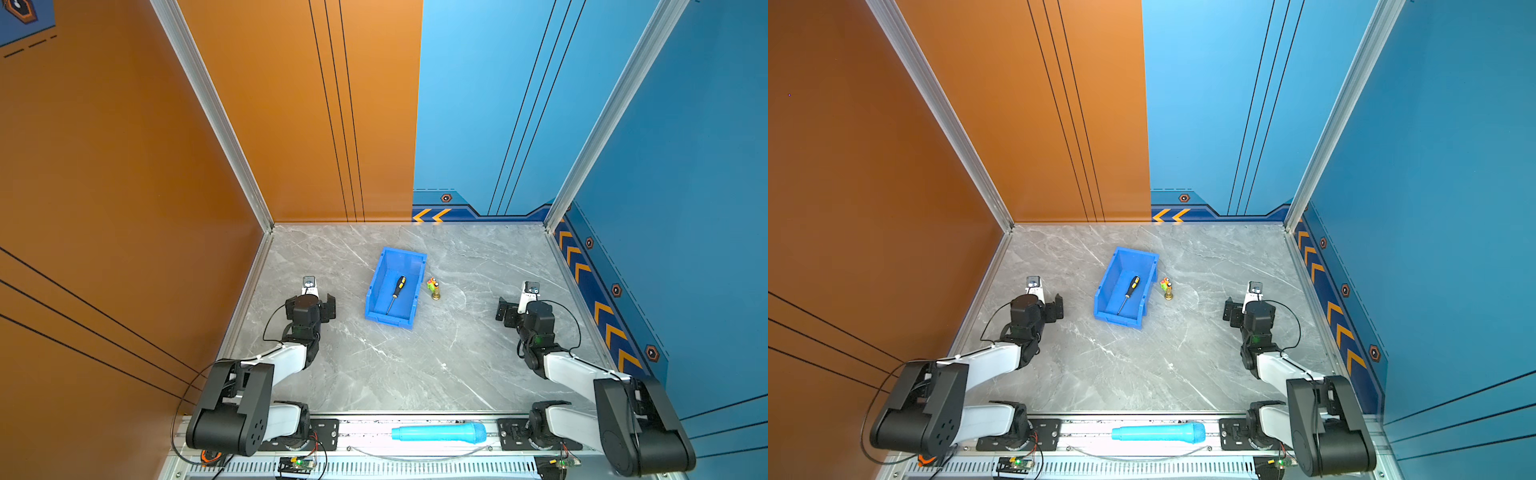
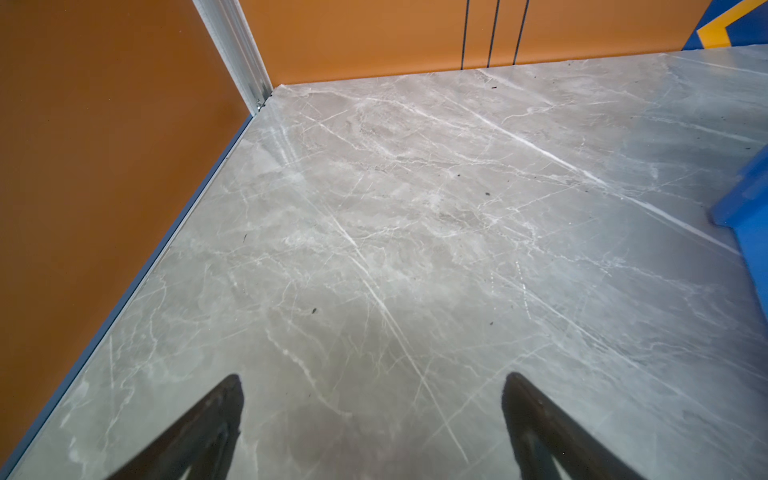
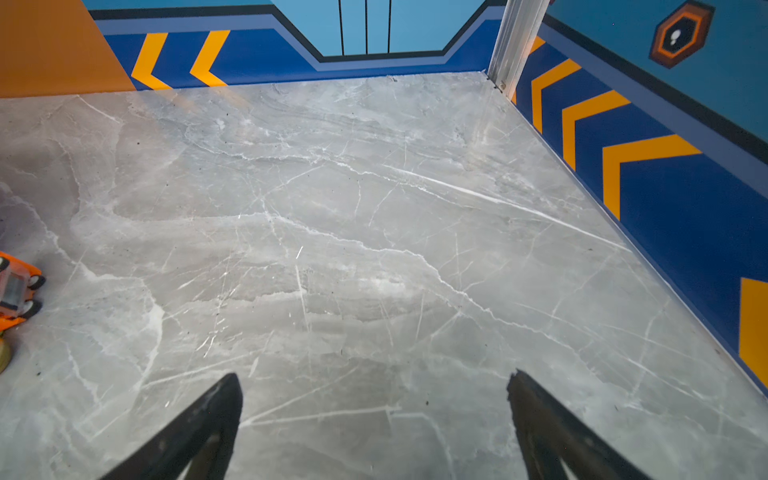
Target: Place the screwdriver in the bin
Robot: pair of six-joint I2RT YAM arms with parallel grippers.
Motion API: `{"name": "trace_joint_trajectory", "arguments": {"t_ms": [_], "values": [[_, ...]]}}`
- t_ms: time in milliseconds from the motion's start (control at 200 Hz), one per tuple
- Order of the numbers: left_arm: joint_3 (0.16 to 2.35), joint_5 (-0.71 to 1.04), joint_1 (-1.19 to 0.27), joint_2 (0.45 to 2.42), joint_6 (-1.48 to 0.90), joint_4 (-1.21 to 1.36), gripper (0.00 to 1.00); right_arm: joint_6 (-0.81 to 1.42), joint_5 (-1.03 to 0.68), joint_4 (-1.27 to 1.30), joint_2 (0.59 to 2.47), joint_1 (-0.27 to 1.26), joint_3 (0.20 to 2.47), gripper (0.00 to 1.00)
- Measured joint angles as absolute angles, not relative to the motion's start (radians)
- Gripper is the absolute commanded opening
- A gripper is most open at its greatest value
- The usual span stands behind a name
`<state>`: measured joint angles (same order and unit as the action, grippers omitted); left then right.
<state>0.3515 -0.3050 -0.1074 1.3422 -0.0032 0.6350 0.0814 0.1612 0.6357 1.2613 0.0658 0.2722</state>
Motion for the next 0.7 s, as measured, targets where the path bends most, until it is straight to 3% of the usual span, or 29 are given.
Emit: {"name": "trace_joint_trajectory", "arguments": {"t_ms": [360,701], "values": [[0.392,-0.254,-0.086,1.509,0.023,0.779,0.98,0.051,0.161,0.898,1.52,0.065,0.318,1.0],[0.391,-0.2,-0.038,1.555,0.018,0.883,0.98,0.052,0.17,0.912,1.543,0.049,0.356,1.0]]}}
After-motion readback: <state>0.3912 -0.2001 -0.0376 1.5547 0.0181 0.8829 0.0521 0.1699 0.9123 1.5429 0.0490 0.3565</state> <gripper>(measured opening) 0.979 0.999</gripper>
